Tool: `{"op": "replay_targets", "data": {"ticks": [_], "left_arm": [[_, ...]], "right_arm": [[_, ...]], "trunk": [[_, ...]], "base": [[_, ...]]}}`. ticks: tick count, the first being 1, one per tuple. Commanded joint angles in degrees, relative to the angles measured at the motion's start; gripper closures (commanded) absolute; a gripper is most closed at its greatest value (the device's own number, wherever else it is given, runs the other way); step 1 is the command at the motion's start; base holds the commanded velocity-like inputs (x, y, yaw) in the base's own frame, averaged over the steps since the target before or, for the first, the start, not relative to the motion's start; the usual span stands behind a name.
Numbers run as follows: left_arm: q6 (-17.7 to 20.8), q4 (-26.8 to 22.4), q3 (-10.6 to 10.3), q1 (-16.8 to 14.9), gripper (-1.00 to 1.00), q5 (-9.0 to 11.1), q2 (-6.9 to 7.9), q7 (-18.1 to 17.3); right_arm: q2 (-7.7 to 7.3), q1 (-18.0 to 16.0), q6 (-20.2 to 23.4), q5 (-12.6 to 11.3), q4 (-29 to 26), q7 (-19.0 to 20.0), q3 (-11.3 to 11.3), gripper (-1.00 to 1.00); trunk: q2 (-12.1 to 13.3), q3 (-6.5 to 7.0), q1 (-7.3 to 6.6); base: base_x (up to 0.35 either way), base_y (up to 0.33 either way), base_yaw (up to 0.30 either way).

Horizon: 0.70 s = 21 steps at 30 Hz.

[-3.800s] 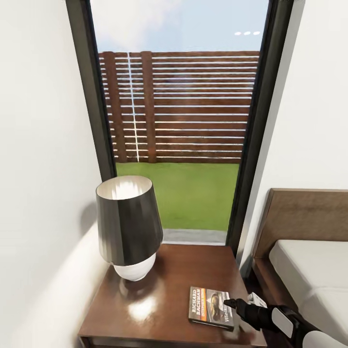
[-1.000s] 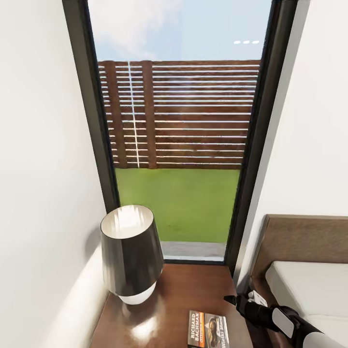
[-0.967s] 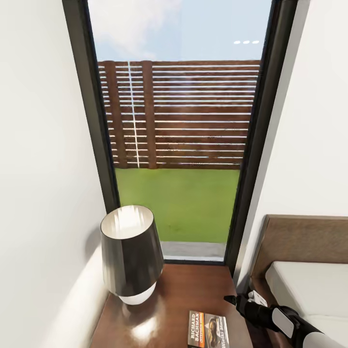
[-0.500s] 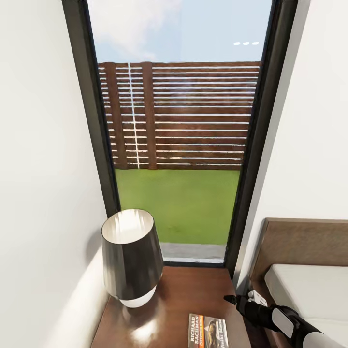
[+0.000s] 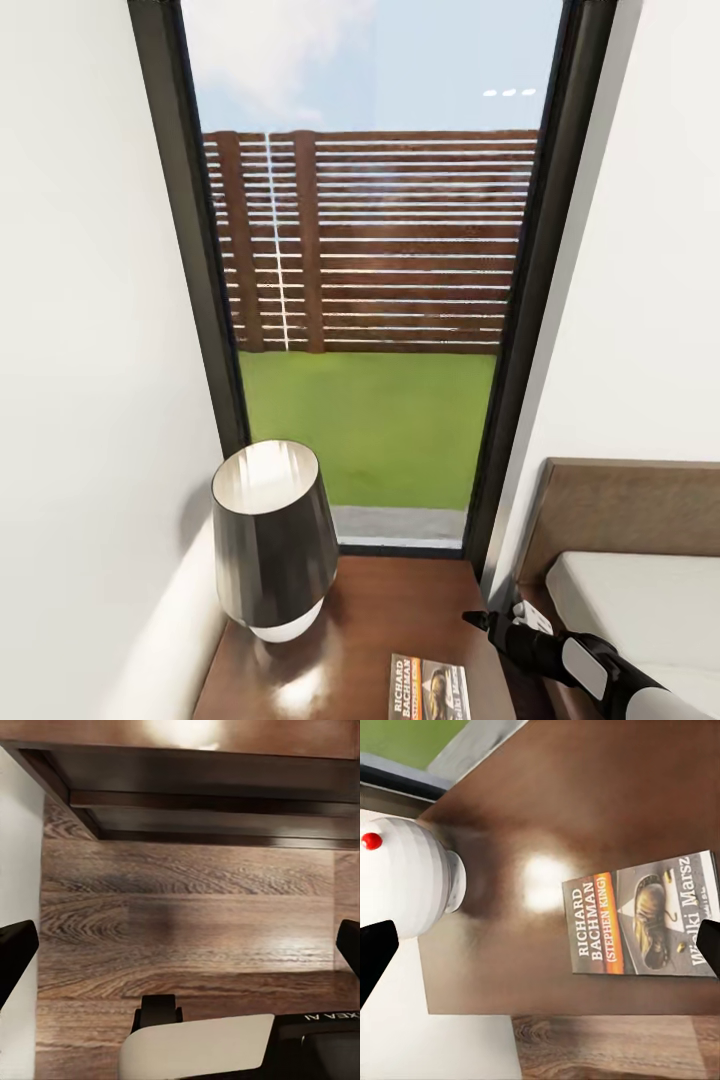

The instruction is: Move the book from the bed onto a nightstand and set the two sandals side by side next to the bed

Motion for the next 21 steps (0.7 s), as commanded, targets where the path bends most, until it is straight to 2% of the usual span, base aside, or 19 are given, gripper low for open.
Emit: {"op": "replay_targets", "data": {"ticks": [1,8,14,21], "left_arm": [[-0.2,0.04,-0.37,-0.05,-1.0,0.6,0.04,-0.15],[-0.2,0.08,-0.37,-0.05,-1.0,0.6,0.04,-0.14],[-0.2,0.1,-0.3,-0.05,-1.0,0.6,0.04,-0.12],[-0.2,0.12,-0.28,-0.03,-1.0,0.6,0.04,-0.12]], "right_arm": [[-0.02,-0.03,0.23,-0.3,-0.03,0.07,0.2,-1.0],[-0.01,-0.02,-0.21,-0.29,0.11,0.03,0.22,-1.0],[0.04,0.0,-4.53,-0.39,0.66,-0.17,0.23,-1.0],[0.08,0.06,-6.26,-0.45,0.87,-0.35,0.28,-1.0]], "trunk": [[0.38,0.12,-0.23],[3.19,1.38,-1.77],[5.59,2.46,-3.08],[8.4,3.71,-4.62]], "base": [[0.0,0.0,0.0],[0.0,0.0,0.0],[0.0,0.0,0.0],[0.0,0.0,0.0]]}}
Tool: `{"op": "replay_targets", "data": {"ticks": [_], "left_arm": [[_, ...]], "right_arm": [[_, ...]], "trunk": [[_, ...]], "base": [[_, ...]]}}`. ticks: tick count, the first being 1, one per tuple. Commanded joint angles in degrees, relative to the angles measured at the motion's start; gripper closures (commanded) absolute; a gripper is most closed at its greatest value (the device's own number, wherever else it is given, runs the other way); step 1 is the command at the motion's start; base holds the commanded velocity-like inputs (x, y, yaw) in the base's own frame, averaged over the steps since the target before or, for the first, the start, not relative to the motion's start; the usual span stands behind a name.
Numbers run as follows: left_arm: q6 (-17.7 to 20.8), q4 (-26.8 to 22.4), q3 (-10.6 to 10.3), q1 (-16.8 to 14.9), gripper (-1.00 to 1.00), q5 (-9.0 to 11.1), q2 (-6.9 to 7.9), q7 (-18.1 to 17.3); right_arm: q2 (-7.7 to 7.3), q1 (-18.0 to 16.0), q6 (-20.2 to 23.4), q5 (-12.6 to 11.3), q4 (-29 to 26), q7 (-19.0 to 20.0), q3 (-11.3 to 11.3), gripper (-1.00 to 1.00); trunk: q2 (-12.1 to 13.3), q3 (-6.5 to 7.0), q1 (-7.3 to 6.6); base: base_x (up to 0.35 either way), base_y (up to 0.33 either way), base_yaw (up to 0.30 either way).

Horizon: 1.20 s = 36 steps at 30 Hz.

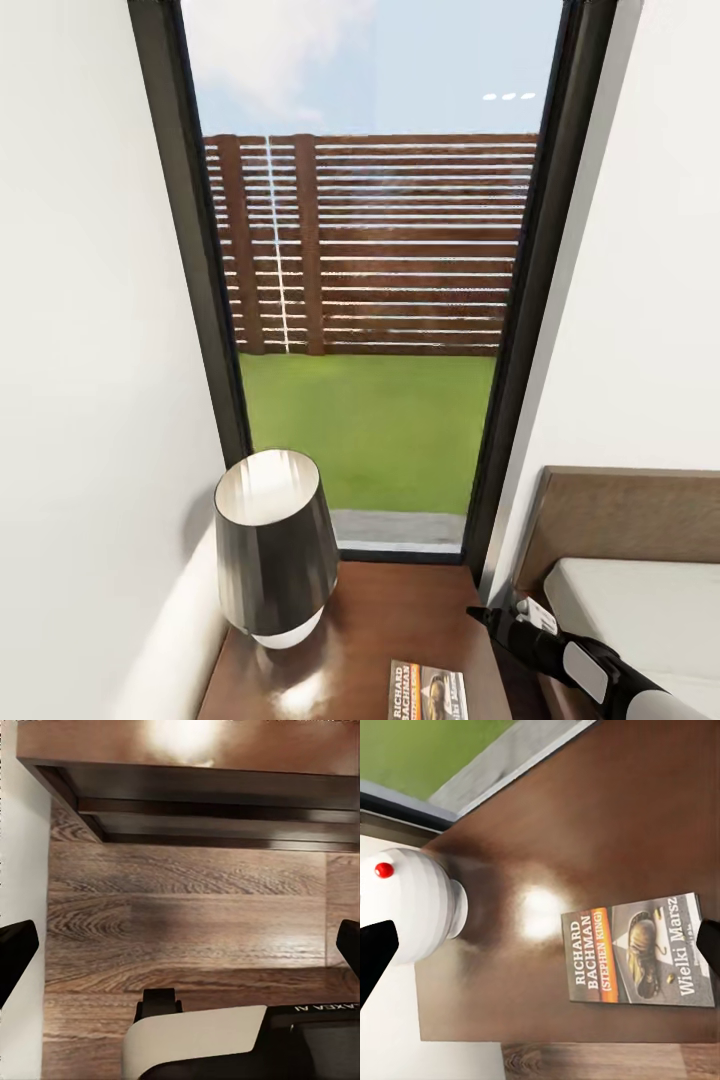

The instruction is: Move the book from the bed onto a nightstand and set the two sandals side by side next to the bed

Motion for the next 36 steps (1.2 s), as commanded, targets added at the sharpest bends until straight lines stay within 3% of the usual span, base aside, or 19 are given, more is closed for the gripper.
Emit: {"op": "replay_targets", "data": {"ticks": [1,36], "left_arm": [[-0.2,0.05,-0.37,-0.05,-1.0,0.6,0.04,-0.17],[-0.29,0.15,-0.35,0.03,-1.0,0.65,0.04,-0.16]], "right_arm": [[-0.04,-0.03,0.16,-0.44,0.0,0.04,0.25,-1.0],[0.64,0.03,-4.99,-0.39,1.86,-0.4,0.22,-1.0]], "trunk": [[0.38,0.12,-0.23],[14.41,6.4,-7.91]], "base": [[0.0,0.0,0.0],[0.0,0.0,0.0]]}}
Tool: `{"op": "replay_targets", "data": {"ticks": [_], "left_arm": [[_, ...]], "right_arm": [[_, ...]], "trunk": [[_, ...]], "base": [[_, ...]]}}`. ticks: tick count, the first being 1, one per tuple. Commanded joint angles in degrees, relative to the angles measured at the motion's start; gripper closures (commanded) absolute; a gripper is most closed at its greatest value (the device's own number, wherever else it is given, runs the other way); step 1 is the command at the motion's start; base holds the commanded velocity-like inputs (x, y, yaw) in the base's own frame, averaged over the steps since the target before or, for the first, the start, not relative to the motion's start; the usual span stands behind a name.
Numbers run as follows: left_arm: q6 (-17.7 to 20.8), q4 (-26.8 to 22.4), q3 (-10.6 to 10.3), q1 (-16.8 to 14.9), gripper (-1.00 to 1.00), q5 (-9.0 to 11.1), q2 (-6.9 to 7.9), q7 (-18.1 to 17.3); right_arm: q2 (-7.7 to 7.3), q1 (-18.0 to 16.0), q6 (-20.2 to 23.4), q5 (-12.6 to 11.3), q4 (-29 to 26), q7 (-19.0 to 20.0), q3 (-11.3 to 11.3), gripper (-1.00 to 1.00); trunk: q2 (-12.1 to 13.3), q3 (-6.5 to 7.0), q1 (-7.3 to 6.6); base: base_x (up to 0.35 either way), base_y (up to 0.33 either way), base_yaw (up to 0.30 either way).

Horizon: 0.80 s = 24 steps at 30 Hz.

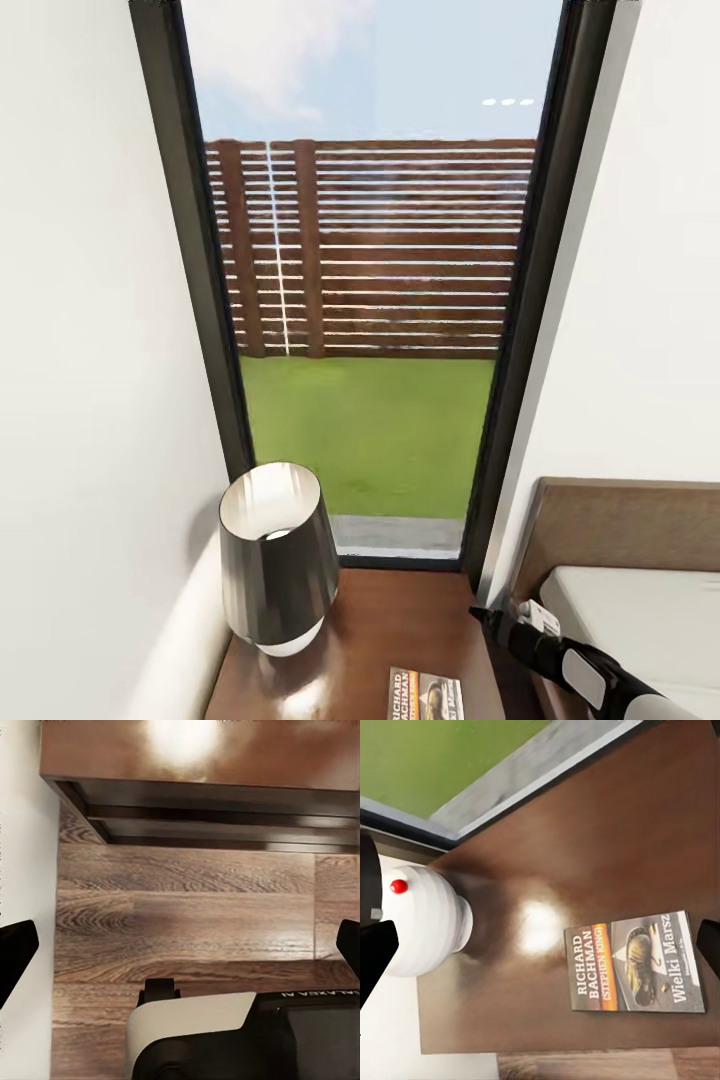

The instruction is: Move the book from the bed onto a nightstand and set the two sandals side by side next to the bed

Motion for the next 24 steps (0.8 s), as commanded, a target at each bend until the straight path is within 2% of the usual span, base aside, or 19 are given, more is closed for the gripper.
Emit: {"op": "replay_targets", "data": {"ticks": [1,11,24], "left_arm": [[-0.2,0.06,-0.35,-0.05,-1.0,0.61,0.03,-0.17],[-0.21,0.11,-0.3,-0.05,-1.0,0.64,0.03,-0.17],[-0.21,0.15,-0.29,-0.05,-1.0,0.58,0.03,-0.17]], "right_arm": [[-0.02,-0.03,0.24,-0.58,0.01,0.07,0.38,-1.0],[0.21,-0.04,-1.5,-0.52,1.07,-0.01,0.38,-1.0],[2.01,-0.02,-5.1,-0.42,6.64,-0.02,0.41,-1.0]], "trunk": [[0.37,0.11,-0.22],[4.38,1.91,-2.42],[9.59,4.24,-5.27]], "base": [[0.0,0.0,0.0],[0.0,0.0,0.0],[0.0,0.0,0.0]]}}
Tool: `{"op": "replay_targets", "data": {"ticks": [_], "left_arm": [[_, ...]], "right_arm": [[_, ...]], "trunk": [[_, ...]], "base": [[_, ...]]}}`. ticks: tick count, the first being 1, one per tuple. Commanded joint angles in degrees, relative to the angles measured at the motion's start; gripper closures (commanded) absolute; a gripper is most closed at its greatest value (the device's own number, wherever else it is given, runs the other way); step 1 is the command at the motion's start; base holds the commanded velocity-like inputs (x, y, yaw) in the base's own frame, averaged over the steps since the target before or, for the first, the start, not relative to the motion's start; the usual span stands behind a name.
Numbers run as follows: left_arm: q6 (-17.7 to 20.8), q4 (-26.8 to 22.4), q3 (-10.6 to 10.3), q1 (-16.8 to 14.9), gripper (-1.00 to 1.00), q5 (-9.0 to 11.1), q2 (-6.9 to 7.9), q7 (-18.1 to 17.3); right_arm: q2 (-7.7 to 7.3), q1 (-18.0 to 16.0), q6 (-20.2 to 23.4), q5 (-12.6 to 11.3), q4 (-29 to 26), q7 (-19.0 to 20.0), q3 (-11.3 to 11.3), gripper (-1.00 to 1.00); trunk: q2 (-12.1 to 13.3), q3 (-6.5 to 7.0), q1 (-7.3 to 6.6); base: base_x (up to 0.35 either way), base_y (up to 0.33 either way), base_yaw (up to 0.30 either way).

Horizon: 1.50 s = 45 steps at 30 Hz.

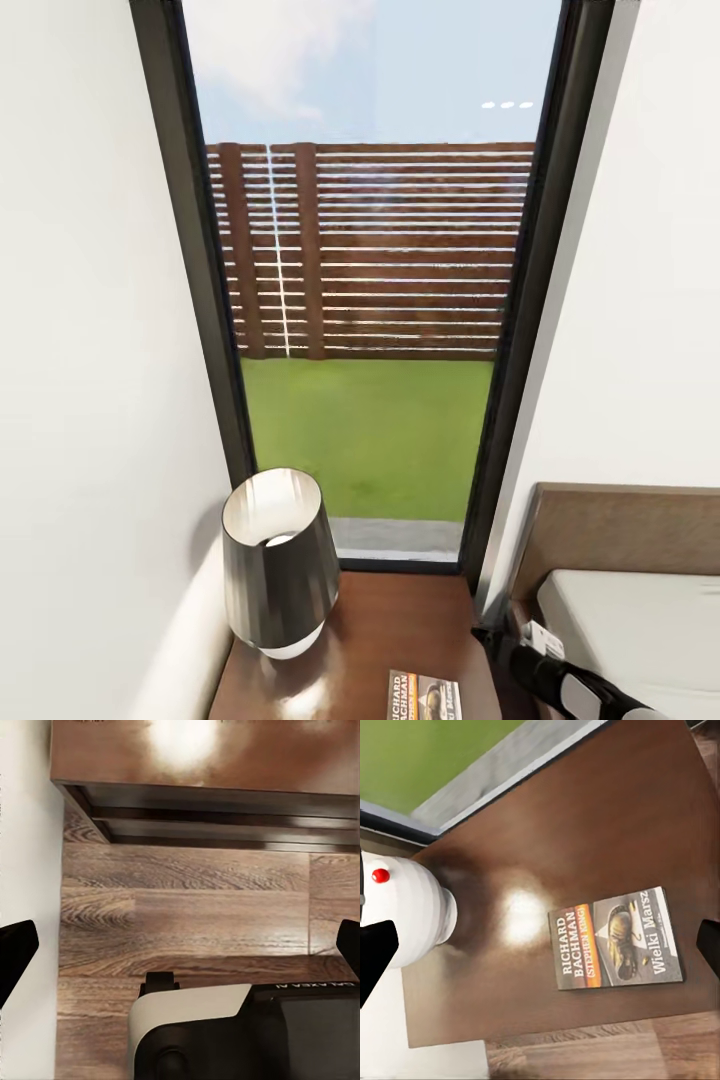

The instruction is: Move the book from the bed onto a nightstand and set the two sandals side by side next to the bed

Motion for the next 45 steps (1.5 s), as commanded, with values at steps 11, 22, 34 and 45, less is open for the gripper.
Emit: {"op": "replay_targets", "data": {"ticks": [11,22,34,45], "left_arm": [[-0.17,2.28,-0.38,-0.05,-1.0,0.6,0.04,-0.13],[-0.17,3.67,-0.44,-0.05,-1.0,0.57,0.03,-0.07],[-0.14,3.81,-0.45,-0.05,-1.0,0.57,0.11,1.39],[-0.12,4.17,-0.46,0.15,-1.0,0.57,0.2,3.94]], "right_arm": [[0.79,3.64,-0.26,-0.25,4.2,-0.68,0.58,-1.0],[0.58,10.28,-0.4,-0.18,4.48,-4.86,0.73,-1.0],[0.32,15.44,-1.04,-0.18,4.57,-5.43,0.78,-1.0],[0.28,20.71,-1.73,-0.1,4.59,-5.55,0.79,-1.0]], "trunk": [[4.36,1.9,-2.41],[8.78,3.87,-4.83],[13.59,6.03,-7.47],[18.0,8.0,-9.88]], "base": [[0.0,0.0,0.0],[0.0,0.0,0.0],[0.0,0.0,0.0],[0.0,0.0,0.0]]}}
